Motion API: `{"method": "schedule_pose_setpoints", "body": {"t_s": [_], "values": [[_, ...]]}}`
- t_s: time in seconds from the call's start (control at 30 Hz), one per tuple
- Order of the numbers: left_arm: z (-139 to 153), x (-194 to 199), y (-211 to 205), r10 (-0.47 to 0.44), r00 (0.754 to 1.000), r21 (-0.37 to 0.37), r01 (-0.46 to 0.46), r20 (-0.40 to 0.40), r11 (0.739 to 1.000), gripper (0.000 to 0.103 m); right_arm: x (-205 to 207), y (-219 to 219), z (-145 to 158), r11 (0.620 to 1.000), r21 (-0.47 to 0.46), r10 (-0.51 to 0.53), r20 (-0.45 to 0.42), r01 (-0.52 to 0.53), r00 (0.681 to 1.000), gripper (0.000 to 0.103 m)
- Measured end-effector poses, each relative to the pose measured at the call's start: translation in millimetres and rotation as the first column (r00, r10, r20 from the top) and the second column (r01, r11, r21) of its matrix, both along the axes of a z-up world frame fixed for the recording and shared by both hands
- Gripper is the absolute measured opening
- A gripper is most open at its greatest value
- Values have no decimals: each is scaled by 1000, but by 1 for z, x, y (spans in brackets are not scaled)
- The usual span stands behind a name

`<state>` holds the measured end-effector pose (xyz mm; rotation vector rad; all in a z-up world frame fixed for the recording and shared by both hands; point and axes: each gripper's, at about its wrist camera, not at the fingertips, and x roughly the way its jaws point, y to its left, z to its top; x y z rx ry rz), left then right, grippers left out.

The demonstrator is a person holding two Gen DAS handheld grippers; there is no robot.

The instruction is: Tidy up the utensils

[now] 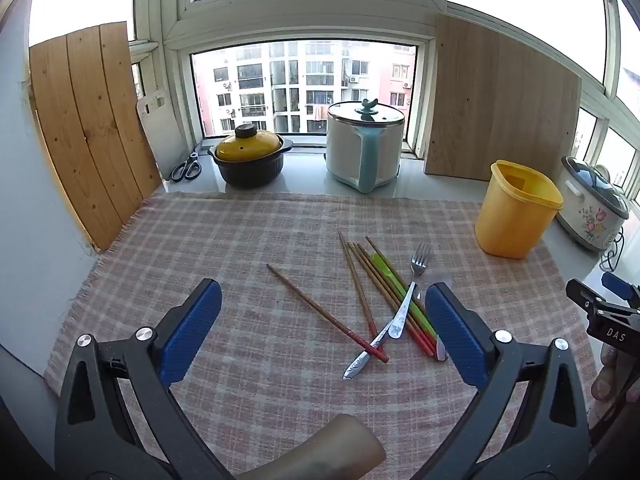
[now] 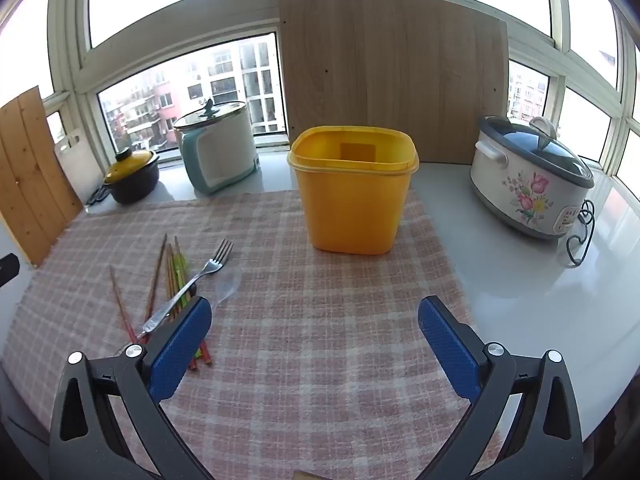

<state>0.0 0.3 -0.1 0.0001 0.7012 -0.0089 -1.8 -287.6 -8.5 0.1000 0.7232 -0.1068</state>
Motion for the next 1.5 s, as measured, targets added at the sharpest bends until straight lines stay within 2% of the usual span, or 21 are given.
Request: {"method": "schedule_pose_setpoints", "body": {"t_s": [1.5], "values": [[0,2,3,1,1000,-16,-1,4,1000,103,10,8,-2,1000,-17,19,-30,-20,999,102]]}}
